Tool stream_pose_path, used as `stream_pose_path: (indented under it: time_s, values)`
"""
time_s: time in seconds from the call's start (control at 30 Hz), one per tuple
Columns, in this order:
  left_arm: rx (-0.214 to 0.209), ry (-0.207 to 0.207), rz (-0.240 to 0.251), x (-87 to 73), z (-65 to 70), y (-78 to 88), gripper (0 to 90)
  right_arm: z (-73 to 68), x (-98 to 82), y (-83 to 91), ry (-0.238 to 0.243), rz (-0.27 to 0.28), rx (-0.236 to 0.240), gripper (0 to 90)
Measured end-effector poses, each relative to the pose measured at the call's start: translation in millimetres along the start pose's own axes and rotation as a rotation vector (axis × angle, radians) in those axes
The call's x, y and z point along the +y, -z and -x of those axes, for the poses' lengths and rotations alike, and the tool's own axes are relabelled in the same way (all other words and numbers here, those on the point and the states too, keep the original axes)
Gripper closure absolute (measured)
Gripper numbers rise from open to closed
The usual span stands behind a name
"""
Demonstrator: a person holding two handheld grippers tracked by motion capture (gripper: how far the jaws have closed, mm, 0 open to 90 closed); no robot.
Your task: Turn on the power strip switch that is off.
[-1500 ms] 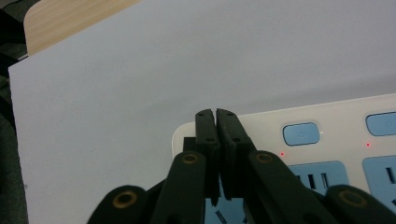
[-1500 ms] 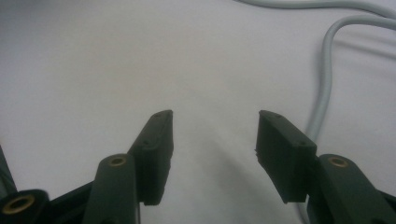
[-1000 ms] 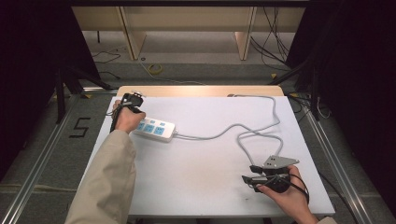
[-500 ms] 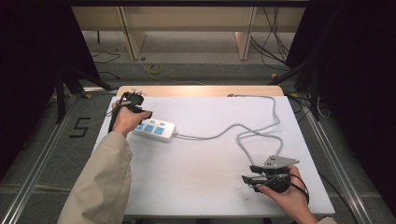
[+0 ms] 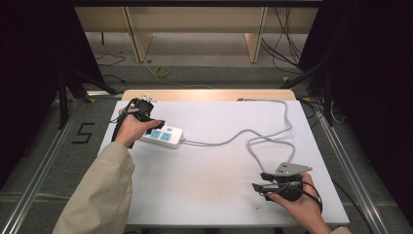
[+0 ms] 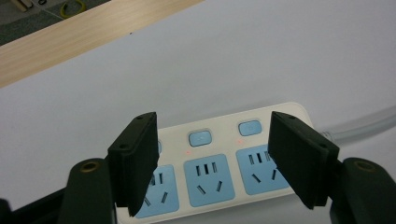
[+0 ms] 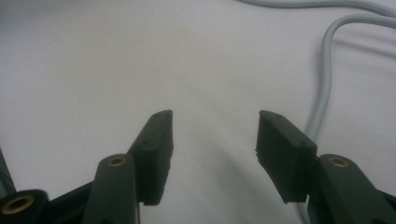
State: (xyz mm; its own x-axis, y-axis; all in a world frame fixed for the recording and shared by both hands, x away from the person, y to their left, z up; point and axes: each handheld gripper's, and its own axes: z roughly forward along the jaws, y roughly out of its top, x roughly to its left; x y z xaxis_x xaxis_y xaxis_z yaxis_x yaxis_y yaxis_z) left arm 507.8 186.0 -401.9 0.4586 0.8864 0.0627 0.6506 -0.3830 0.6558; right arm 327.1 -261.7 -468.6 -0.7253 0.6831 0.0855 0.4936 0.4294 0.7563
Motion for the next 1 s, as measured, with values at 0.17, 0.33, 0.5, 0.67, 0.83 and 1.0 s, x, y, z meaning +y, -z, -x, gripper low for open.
stream_pose_path:
  time_s: [0.17, 0.33, 0.5, 0.67, 0.83, 1.0]
  values:
    - [-0.025, -0.032, 0.039, 2.3, 11.2, 11.8, 32.8, -0.3, 0.1, 0.1, 0.002, -0.002, 0.001, 47.0]
    - [-0.044, -0.078, 0.068, 2.9, 24.0, 23.4, 31.0, 0.0, 0.1, 0.1, -0.001, 0.001, -0.001, 47.0]
    - [-0.055, -0.106, 0.089, -0.7, 36.6, 31.9, 29.6, 0.2, 0.1, 0.3, -0.001, 0.002, 0.0, 47.0]
    - [-0.068, -0.104, 0.081, -10.7, 43.6, 36.4, 29.8, 0.6, 0.0, 0.2, -0.001, 0.0, -0.002, 46.9]
    - [-0.08, -0.119, 0.096, -17.5, 50.8, 40.5, 29.5, 0.3, 0.1, 0.1, -0.001, 0.0, -0.001, 46.9]
    - [-0.092, -0.143, 0.108, -23.1, 59.2, 45.0, 29.2, 0.5, 0.0, 0.3, 0.0, 0.001, -0.002, 46.9]
